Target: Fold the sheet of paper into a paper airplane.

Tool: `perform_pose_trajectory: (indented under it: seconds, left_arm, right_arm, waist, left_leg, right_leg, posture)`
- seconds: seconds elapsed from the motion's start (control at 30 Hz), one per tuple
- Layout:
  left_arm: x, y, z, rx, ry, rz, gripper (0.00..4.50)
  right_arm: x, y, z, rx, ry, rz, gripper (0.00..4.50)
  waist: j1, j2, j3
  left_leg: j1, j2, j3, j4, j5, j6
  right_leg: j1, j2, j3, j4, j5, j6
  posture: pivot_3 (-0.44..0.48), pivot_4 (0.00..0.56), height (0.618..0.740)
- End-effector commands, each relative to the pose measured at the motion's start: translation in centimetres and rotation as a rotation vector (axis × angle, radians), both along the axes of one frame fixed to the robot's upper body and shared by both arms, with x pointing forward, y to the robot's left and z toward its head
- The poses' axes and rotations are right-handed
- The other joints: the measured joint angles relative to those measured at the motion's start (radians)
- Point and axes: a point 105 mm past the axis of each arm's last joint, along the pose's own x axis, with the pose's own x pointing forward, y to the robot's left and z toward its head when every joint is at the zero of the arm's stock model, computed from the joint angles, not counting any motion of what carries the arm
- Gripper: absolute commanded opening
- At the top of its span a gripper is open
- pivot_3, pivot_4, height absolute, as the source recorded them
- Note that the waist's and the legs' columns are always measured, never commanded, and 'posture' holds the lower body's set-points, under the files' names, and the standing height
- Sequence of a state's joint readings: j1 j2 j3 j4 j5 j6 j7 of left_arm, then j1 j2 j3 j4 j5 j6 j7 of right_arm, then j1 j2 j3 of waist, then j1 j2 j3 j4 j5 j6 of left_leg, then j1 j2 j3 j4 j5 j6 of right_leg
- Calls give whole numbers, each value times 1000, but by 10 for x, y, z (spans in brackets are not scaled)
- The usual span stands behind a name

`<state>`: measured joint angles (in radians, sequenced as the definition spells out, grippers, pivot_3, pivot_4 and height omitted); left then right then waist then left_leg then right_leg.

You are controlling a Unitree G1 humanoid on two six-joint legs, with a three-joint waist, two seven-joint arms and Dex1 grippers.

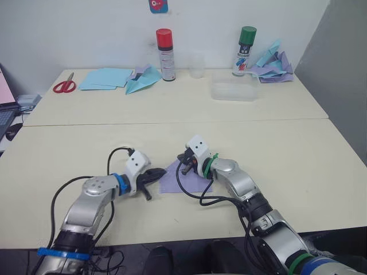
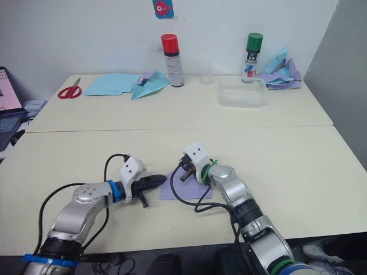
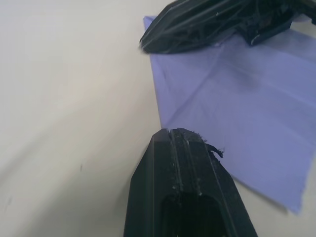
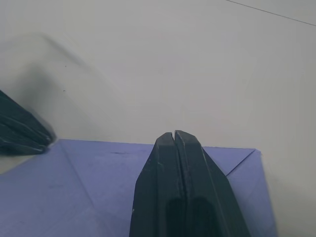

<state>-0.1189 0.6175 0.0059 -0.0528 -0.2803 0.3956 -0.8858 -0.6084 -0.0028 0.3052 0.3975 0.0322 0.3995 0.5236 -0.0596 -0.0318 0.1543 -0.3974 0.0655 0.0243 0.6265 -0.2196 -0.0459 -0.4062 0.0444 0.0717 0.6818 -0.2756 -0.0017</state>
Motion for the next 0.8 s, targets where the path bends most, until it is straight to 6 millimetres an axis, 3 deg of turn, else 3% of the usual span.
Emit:
perform_pose_trajectory:
  seconds: [0.03, 0.13, 0.2, 0.43, 0.53, 0.67, 0.8]
  left_arm:
    - [5, 6, 25, -62, -45, 41, 33]
    - [17, -4, 46, -90, -116, 22, 33]
    - [25, -19, 50, -92, -144, -8, 33]
    - [35, -50, 16, -26, -87, -104, 33]
    - [36, -53, -5, 23, -30, -121, 33]
    - [34, -53, -15, 9, 9, -134, 33]
    - [32, -56, -21, 3, 23, -151, 0]
  right_arm:
    - [1, -9, -10, -34, 29, -21, 0]
    - [2, -9, -8, -22, 25, -15, 0]
    - [2, -9, -6, -10, 28, -8, 0]
    - [4, -16, 2, 48, 59, -54, 0]
    - [5, -22, 14, 105, 75, -94, 0]
    - [5, -29, 34, 177, 95, -126, 0]
    - [-6, -52, 66, 251, 131, -99, 890]
  waist:
    - [0, 0, 0]
    - [4, 0, 1]
    - [6, 0, 1]
    - [3, 0, 1]
    - [10, -1, 1]
    - [12, 0, 1]
    - [13, 0, 1]
  left_leg:
    - [0, 0, 0, 0, 0, 0]
    - [-1, -1, -1, 0, 0, 0]
    - [-1, -1, -1, 1, 0, 0]
    - [-3, -2, 3, 0, 0, 0]
    - [-5, -2, 1, 0, 0, 0]
    - [-4, -2, 0, 0, 0, 0]
    - [-4, -2, 1, 0, 0, 0]
  right_leg:
    - [0, 0, 0, 0, 0, 0]
    - [0, -1, -1, 0, 0, 0]
    - [0, -1, -1, 0, 0, 0]
    - [-2, -1, 1, -2, 0, 1]
    - [-4, 0, 0, -1, 0, 1]
    - [-3, 0, 0, -1, 0, 1]
    - [-3, 0, 0, -1, 0, 1]
  posture:
    - [0, 150, 740]
    - [0, 150, 740]
    - [0, 150, 740]
    - [0, 150, 740]
    - [0, 150, 740]
    - [0, 150, 740]
    - [0, 150, 740]
